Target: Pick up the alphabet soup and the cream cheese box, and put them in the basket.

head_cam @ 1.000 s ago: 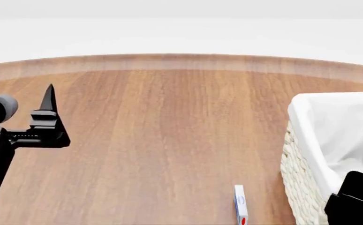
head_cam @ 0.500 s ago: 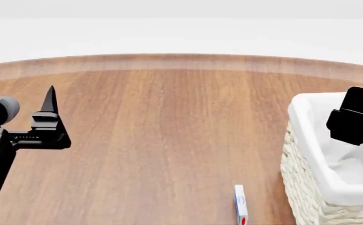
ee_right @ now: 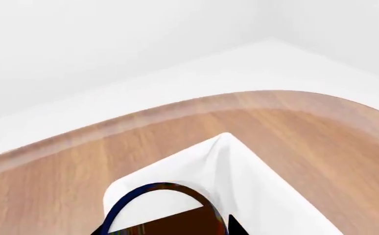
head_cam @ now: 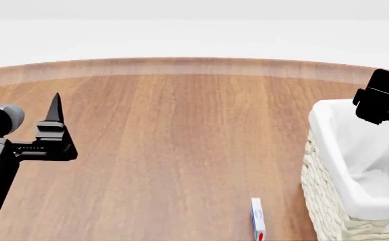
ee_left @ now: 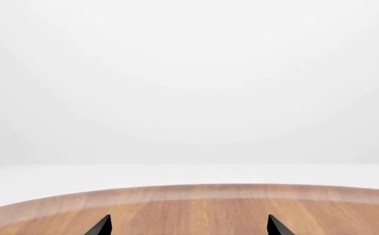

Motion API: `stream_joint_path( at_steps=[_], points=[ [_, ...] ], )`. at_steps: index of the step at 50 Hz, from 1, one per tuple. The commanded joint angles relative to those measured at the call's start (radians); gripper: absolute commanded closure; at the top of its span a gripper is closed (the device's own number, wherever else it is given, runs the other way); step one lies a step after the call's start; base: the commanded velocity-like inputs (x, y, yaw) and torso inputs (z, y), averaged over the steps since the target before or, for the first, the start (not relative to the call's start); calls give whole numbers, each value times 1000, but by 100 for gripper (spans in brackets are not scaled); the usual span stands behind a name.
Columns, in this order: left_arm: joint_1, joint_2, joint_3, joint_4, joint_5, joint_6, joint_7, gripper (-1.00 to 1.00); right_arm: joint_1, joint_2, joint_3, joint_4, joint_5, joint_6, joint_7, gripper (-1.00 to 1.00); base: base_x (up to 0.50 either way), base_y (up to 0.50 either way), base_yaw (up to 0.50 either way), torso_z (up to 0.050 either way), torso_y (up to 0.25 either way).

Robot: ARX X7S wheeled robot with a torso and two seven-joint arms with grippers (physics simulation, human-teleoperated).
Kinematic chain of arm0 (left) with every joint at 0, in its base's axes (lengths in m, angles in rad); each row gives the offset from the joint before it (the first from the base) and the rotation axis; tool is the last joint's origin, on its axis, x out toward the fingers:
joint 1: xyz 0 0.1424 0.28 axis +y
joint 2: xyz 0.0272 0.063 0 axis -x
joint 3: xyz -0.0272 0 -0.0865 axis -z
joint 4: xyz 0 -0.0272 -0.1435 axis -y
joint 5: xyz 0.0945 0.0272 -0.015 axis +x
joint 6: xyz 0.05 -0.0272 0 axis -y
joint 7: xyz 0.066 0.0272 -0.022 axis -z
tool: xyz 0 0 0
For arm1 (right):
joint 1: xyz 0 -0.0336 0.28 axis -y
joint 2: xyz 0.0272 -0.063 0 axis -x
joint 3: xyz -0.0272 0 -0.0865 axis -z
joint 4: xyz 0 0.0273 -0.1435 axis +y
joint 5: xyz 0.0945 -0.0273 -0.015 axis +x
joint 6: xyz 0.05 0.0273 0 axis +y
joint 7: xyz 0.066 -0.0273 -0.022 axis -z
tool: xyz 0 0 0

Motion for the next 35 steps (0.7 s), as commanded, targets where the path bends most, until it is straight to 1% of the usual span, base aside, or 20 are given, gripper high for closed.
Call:
stream_joint_path(
  at_steps=[1,8,20,27,35],
  points=[
    [2,-4,6,-16,3,15,0,-100,111,-65,-74,198,-129,-21,-103,100,0,0,0,0,0],
    [6,-6,12,-28,6,26,1,-100,106,-66,-63,246,-156,-51,-61,100,0,0,0,0,0],
    [3,-11,13,-32,2,28,-2,-100,109,-82,-63,313,-172,-70,-59,100,0,0,0,0,1],
    [4,-12,12,-37,-2,31,-2,-100,149,-117,-88,416,-165,-37,-134,100,0,0,0,0,0],
    [2,-13,14,-51,-1,40,-2,-100,168,-134,-103,474,-171,-22,-152,100,0,0,0,0,1]
  ],
)
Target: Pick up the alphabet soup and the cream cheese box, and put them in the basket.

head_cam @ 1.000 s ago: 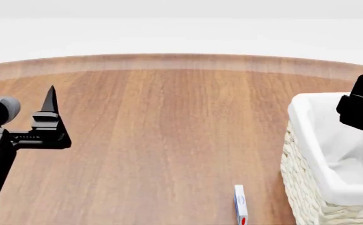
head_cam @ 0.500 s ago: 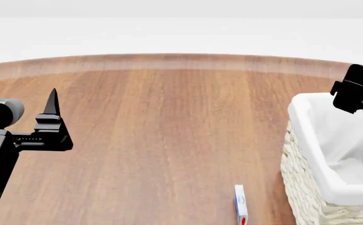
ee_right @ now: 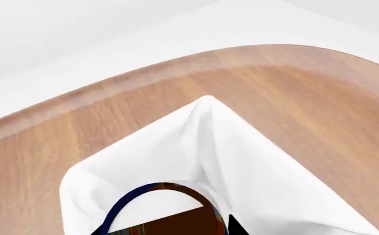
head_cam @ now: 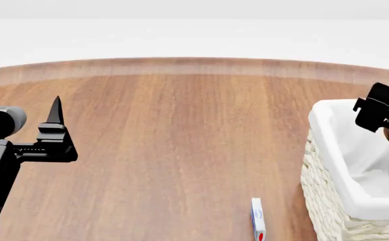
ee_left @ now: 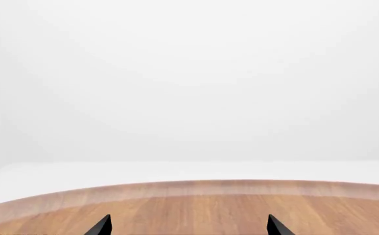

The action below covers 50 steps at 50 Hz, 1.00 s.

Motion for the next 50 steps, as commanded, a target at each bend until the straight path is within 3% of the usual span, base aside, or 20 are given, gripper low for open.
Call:
stream_joint_path(
  at_steps=[1,21,22,41,50],
  points=[
    [0,-2,2,-15,-1,11,0,-100,41,-26,-13,87,-31,19,-48,100,0,0,0,0,0],
    [4,-5,7,-35,-4,27,0,-100,40,-39,-5,114,-16,48,-4,100,0,0,0,0,1],
    [4,-5,6,-36,-6,27,0,-100,40,-39,-8,115,-19,49,-3,-100,0,0,0,0,0],
    [2,-11,7,-42,-13,32,-3,-100,47,-47,-18,139,-39,32,-2,-100,0,0,0,0,0],
    [0,-14,7,-46,-15,34,-5,-100,75,-27,-14,42,-23,74,51,-100,0,0,0,0,0]
  ],
)
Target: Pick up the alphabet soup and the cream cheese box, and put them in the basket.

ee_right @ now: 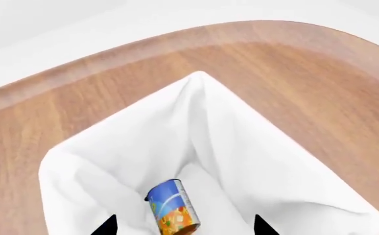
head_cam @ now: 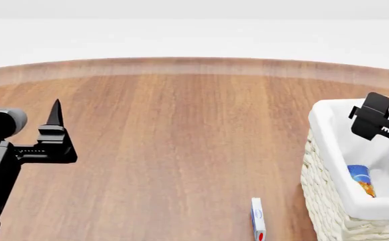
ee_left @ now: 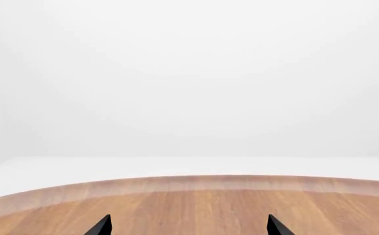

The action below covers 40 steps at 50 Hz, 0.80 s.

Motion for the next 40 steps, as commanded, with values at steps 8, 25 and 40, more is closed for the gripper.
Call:
stream_joint_path(
  at_steps=[8,25,40],
  points=[
    [-1,-7,-3,2,-10,1,-5,-100,126,29,-21,-239,32,124,77,-100,0,0,0,0,1],
    [8,-7,7,-13,-8,19,-5,-100,201,-57,-101,-375,71,140,-120,-100,0,0,0,0,0],
    [7,-9,12,9,-19,6,-15,-100,164,-239,-267,-166,-79,8,-296,-100,0,0,0,0,0]
  ],
)
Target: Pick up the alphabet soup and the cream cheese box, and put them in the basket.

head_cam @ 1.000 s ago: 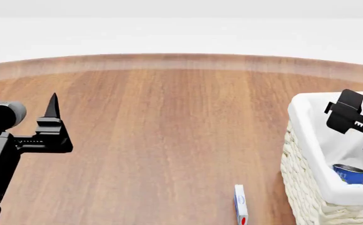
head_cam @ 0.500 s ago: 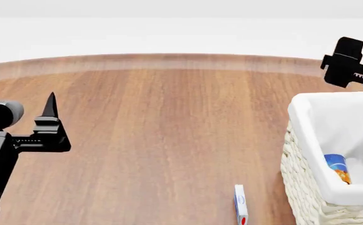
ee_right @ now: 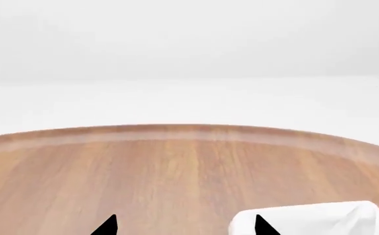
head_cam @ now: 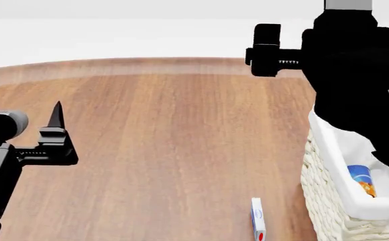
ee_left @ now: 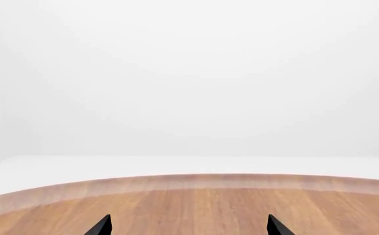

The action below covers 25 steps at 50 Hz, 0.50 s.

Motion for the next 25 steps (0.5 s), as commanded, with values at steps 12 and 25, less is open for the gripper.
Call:
stream_joint_path(
  at_steps=[12,25],
  points=[
    [-5,-7,-1,21,-18,-15,-11,-100,-52,-235,-184,318,-164,-198,-254,-100,0,0,0,0,0],
    [-3,-10,-4,18,-24,-12,-13,-100,-51,-425,-284,820,-291,-413,-503,-100,0,0,0,0,0]
  ],
)
